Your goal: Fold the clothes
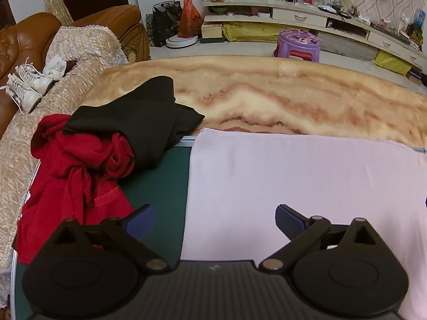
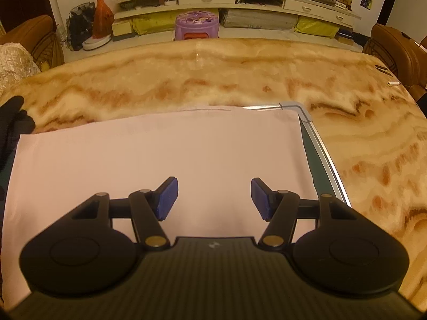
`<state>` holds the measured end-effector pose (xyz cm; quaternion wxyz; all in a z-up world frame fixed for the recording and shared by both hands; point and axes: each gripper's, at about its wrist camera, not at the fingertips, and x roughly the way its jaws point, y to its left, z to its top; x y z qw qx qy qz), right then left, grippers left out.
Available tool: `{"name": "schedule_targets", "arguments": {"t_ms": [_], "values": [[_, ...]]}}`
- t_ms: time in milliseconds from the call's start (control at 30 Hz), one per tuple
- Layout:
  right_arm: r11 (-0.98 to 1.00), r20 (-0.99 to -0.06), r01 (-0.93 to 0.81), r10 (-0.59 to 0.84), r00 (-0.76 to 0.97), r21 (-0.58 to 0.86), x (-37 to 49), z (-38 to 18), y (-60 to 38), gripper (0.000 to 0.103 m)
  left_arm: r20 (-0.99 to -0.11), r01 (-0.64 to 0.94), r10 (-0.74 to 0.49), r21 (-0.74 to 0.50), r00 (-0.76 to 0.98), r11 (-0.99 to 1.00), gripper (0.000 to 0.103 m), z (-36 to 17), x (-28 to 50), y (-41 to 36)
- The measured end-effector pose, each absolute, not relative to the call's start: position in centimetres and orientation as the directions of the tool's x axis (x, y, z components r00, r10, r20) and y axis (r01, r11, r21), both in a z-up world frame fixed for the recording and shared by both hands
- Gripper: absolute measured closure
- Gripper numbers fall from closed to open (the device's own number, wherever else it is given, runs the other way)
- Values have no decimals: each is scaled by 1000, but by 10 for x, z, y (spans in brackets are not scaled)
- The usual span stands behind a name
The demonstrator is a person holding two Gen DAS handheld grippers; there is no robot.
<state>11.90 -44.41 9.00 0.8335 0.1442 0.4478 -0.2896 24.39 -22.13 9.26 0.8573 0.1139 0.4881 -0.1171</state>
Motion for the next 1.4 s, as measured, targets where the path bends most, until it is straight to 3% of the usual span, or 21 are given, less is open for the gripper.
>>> {"name": "schedule_targets", "arguments": {"t_ms": [1400], "values": [[781, -827, 624, -370, 423, -30, 127, 66, -468, 35, -869, 339, -73, 113, 490, 934, 0, 73, 256, -244]]}}
